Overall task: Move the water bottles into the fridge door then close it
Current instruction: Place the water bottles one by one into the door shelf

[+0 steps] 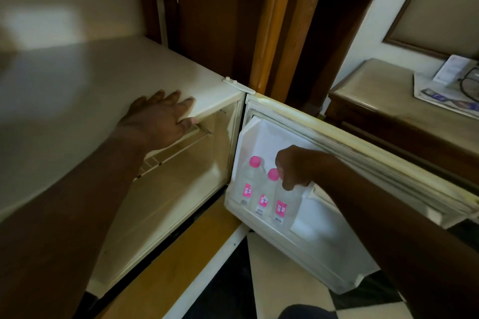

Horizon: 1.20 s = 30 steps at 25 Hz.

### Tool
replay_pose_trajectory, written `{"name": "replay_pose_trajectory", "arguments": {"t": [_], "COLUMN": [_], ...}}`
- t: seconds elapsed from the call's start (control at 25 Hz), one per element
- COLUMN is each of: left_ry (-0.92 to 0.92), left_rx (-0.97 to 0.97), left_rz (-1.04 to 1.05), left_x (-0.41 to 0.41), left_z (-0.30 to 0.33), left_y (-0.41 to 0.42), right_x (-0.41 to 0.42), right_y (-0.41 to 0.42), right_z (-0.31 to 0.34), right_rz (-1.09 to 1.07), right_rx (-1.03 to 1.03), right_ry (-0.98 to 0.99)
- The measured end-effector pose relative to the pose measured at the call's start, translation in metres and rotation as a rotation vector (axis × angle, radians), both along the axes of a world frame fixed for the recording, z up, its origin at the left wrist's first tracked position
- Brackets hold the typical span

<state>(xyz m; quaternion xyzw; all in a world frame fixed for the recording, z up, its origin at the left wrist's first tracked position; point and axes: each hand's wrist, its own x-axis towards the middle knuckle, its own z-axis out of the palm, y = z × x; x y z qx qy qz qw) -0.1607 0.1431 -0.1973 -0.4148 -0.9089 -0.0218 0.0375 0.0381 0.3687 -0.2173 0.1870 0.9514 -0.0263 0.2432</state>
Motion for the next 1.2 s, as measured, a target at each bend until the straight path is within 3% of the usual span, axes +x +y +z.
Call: {"name": "replay_pose_trajectory", "arguments": {"t": [0.28,0.48,0.72,0.8,0.92,1.0,1.04,1.12,1.2], "left_ry": [0.018,0.022,0.017,0.015,0.019,0.033,0.035,0.034,0.024], "left_rx": [0.029,0.025,0.019,0.015,0.005,0.006,0.012,0.017,0.010], "left_rz": [-0.003,-0.007,-0.012,-0.006,-0.003,-0.001,-0.001,-0.006,0.003], "left_x": [-0.001,-0.001,-0.003,-0.003,-0.001,-0.001,-0.002,-0.003,-0.003], "left_z": [-0.002,-0.002,-0.004,-0.003,-0.003,-0.004,-0.005,-0.006,-0.006], "left_y": [0.002,0.001,0.001,0.002,0.003,0.002,0.002,0.000,0.001], "right_x": [0.000,0.005,0.008,0.009,0.013,0.023,0.031,0.050,0.064], "right_y": [0.004,-0.007,-0.008,-0.005,0.004,0.016,0.024,0.042,0.052], "right_z": [-0.037,-0.059,-0.043,-0.027,0.001,0.016,0.021,0.019,0.013], "right_rz": [0.005,-0.060,0.026,0.117,0.372,0.291,0.145,-0.112,-0.210], "right_rx": [0.237,0.251,0.315,0.352,0.462,0.499,0.504,0.478,0.412], "right_ry": [0.083,0.126,0.112,0.268,0.680,0.900,0.840,0.522,0.377]}}
